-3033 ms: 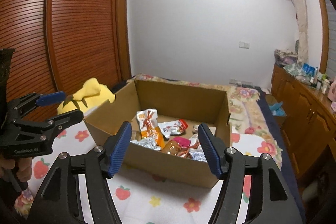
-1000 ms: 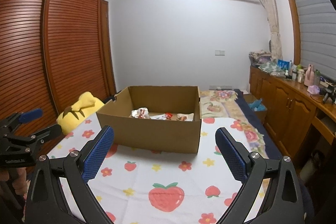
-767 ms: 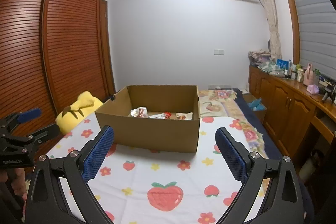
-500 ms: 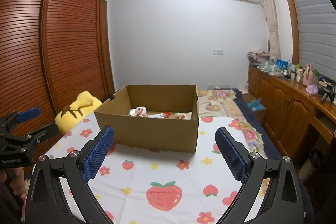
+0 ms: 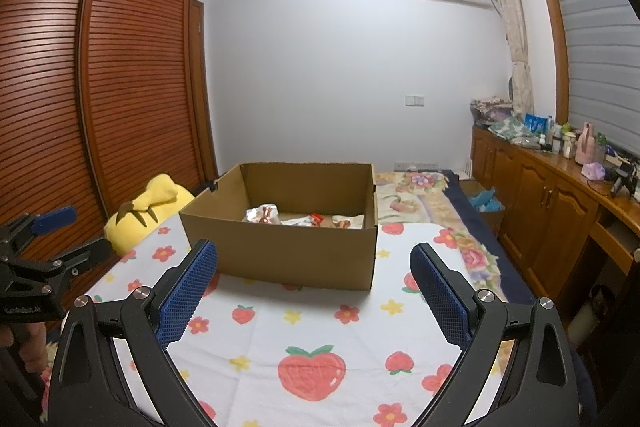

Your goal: Organize snacks

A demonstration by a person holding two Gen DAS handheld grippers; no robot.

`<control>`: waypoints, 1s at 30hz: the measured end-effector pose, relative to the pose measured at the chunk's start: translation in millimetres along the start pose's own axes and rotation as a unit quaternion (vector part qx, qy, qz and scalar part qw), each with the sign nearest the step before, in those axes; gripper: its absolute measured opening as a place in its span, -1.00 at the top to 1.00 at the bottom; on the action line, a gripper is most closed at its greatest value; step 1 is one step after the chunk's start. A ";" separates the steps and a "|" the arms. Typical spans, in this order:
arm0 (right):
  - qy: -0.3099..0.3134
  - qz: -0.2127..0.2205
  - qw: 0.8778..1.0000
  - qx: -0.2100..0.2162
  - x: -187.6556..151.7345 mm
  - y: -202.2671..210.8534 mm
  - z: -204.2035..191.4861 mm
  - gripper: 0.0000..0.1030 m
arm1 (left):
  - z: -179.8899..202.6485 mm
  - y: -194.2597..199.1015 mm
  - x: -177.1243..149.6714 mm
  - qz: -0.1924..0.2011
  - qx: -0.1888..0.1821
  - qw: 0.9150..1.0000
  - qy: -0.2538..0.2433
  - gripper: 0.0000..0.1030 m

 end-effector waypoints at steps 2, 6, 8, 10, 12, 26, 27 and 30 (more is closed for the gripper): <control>0.000 0.000 1.000 0.000 -0.4 0.5 0.5 -0.92 | -0.3 -0.6 0.0 0.000 0.001 1.000 0.000 -0.93; -0.001 -0.001 1.000 -0.001 -0.2 1.2 0.2 -0.92 | -1.3 -1.3 -0.9 -0.001 0.001 1.000 0.000 -0.93; -0.001 -0.001 1.000 0.000 -0.3 1.6 0.5 -0.92 | -1.4 -1.6 -1.0 -0.002 0.001 1.000 0.000 -0.93; -0.001 -0.001 1.000 0.000 -0.2 1.2 0.4 -0.92 | -1.6 -1.8 -1.1 -0.002 0.002 1.000 -0.001 -0.93; -0.001 -0.001 1.000 0.000 -0.4 1.9 0.5 -0.92 | -1.4 -1.7 -1.1 -0.002 0.002 1.000 0.000 -0.93; -0.002 0.000 1.000 0.000 -0.5 2.5 0.6 -0.92 | -1.9 1.3 -0.2 0.001 -0.001 1.000 0.001 -0.93; -0.002 -0.001 1.000 0.000 -0.6 3.0 0.7 -0.92 | -1.9 1.4 -0.3 0.002 -0.001 1.000 0.001 -0.93; -0.001 -0.001 1.000 0.000 -0.4 2.0 0.3 -0.92 | -1.9 2.1 -0.3 0.002 -0.001 1.000 0.001 -0.93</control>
Point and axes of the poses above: each gripper's, at about its wrist camera, not at the fingertips, and y roughly against the way its jaws point, z to its right, x to its top, the point moved 4 cm from there along -y, roughly the way its jaws point, and after that the axes turned 11 degrees about x, right-handed, at the moved point
